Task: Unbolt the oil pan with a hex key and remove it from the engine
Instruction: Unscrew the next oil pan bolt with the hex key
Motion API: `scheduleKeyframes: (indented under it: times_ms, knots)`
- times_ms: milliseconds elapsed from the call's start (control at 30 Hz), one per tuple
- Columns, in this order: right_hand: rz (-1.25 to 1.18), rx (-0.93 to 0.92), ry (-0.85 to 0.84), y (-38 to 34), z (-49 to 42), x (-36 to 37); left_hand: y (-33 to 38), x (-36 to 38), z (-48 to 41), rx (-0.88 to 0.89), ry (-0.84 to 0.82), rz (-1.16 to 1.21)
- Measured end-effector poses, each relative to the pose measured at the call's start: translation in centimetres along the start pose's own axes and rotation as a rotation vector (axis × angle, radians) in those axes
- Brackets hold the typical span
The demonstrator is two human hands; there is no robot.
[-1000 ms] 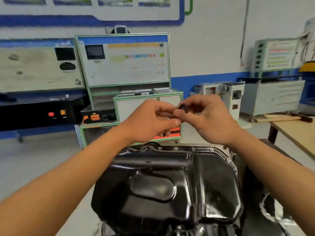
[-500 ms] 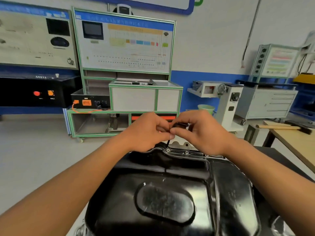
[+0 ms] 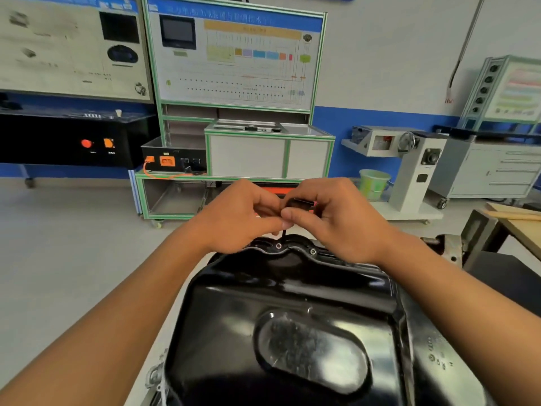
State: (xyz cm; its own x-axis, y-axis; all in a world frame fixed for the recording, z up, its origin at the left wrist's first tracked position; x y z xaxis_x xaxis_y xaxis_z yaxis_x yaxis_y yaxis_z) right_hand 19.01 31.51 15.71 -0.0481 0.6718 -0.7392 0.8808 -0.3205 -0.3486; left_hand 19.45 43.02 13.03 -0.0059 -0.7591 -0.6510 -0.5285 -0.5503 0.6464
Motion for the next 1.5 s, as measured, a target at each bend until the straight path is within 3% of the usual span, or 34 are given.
scheduleKeyframes:
  times_ms: [267,400,633,733,1267,1400,1500]
  knots:
    - [-0.019,-0.015,0.069,0.3,-0.4,1.6,-1.1,-0.3,1.5,-0.029,0.155,0.077]
    - [-0.079,-0.031,0.108,0.3,0.1,2.2,-1.6,0.3,2.0,-0.044,0.135,0.100]
    - [-0.070,-0.056,0.114,0.4,1.0,2.3,-1.3,0.1,2.0,-0.036,0.160,-0.060]
    - [-0.079,-0.068,0.165,0.2,1.1,1.8,-0.8,0.0,2.2,0.005,0.211,-0.013]
    - [-0.048,-0.085,0.157,0.9,1.6,2.3,-1.6,0.7,2.2,-0.004,0.164,-0.022]
    - [-0.145,-0.048,0.134,1.0,1.5,2.5,-1.4,0.5,2.1,-0.001,0.157,-0.034]
    - [-0.431,0.068,0.108,1.8,1.6,2.9,-1.4,0.5,2.3,0.005,0.162,-0.008]
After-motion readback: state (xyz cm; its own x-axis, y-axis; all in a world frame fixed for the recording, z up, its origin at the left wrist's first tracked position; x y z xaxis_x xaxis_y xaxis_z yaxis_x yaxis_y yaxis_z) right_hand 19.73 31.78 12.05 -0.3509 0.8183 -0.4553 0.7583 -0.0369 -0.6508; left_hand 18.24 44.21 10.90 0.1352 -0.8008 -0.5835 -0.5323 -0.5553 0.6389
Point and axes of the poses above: each hand's wrist, its own z-axis away from the middle knuckle, its own x-axis out of the palm, y = z × x, the point moved 8 cm from there along -z, towards the middle knuckle, and after that the axes turned 4 degrees about -z, right-handed, at the moved point
